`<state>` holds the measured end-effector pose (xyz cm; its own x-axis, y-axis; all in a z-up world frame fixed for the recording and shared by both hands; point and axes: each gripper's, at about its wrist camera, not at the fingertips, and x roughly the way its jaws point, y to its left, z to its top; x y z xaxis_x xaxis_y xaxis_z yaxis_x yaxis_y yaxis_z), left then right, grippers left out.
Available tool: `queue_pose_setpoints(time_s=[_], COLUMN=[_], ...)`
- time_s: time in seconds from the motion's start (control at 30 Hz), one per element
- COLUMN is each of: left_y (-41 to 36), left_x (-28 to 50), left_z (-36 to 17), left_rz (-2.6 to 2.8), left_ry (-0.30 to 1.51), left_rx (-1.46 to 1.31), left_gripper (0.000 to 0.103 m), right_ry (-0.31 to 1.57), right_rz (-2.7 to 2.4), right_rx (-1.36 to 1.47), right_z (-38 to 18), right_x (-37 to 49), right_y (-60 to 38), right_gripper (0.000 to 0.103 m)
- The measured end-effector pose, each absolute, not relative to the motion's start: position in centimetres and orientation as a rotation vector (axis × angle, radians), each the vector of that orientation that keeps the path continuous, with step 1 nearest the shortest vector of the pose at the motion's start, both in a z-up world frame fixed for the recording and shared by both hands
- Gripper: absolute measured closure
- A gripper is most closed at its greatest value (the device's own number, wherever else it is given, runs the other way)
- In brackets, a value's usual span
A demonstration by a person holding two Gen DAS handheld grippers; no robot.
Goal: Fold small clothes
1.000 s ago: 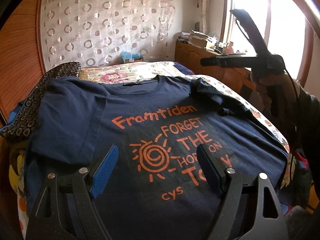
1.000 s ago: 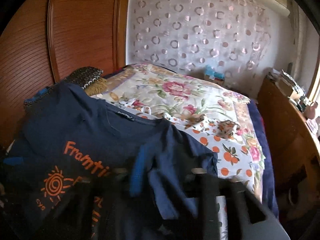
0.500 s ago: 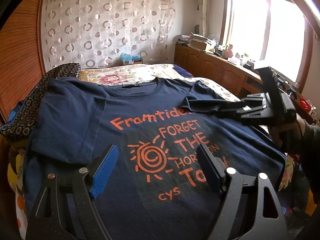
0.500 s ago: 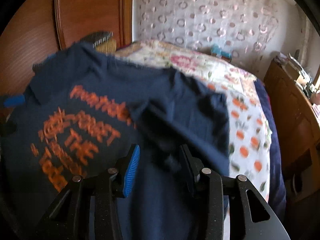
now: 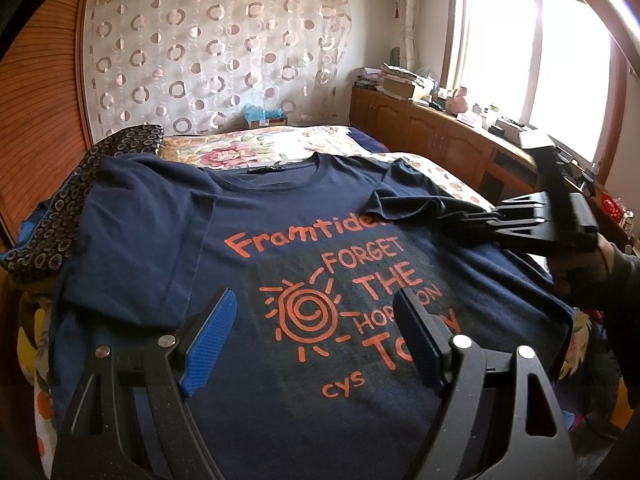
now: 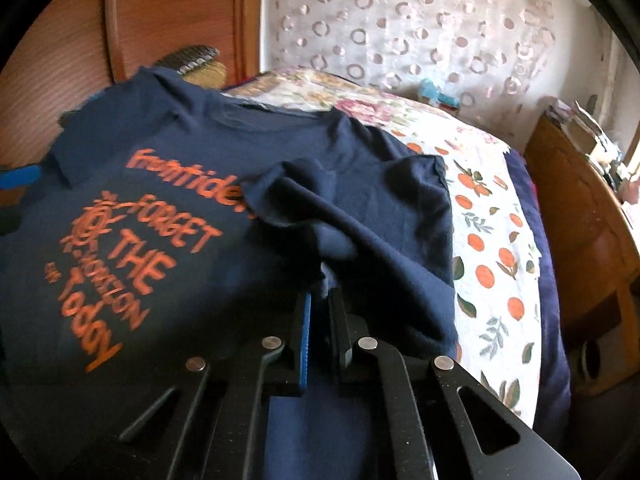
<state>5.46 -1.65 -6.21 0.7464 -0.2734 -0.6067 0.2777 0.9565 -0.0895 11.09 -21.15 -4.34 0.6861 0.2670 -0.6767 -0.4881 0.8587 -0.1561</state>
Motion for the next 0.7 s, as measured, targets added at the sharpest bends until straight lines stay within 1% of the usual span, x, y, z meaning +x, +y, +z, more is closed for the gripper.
queue_pose_setpoints(time_s=[0.13,0.33,0.37,0.4,0.43,0.47,0.53,0.63,0.7], left_y=[-1.2,-0.9,-0.8,-0.6,-0.5,-0.1,0.4,1.7,2.8], left_x=[5.6,5.8,5.9,6.0,6.1,6.2,6.6,7.4,8.2], left_z=[-6.2,-5.9,-5.9,-5.8,-5.7,-5.6,-5.4,-4.9,-4.5], left_rz=[-0.297,-0.286,-0.280,-0.275,-0.271,-0.264,-0.247,-0.213,-0.192], left_ry=[0.660,0.657,0.655,0.653,0.651,0.647,0.639,0.623,0.607], left_rx=[0.000,-0.001,0.001,0.001,0.001,0.002,0.003,0.008,0.015], left_gripper=[0.022,0.022,0.022,0.022,0.022,0.022,0.022,0.022,0.022], right_ry=[0.672,0.702,0.703,0.705,0.703,0.699,0.690,0.672,0.661], right_rz=[0.488,0.505,0.505,0.501,0.489,0.482,0.492,0.482,0.482], right_rx=[-0.350,-0.344,-0.338,-0.331,-0.326,-0.316,-0.291,-0.287,-0.275], right_z=[-3.8,-4.4,-3.8,-3.6,-3.6,-3.4,-3.1,-2.8,-2.6], right_x=[8.0,5.4,5.1,5.0,5.0,5.0,5.3,5.8,6.6], right_y=[-22.2,-23.8,-24.7,-24.9,-25.4,-25.6,-25.7,-25.7,-25.7], right_gripper=[0.095,0.095,0.094,0.089,0.078,0.069,0.068,0.062,0.062])
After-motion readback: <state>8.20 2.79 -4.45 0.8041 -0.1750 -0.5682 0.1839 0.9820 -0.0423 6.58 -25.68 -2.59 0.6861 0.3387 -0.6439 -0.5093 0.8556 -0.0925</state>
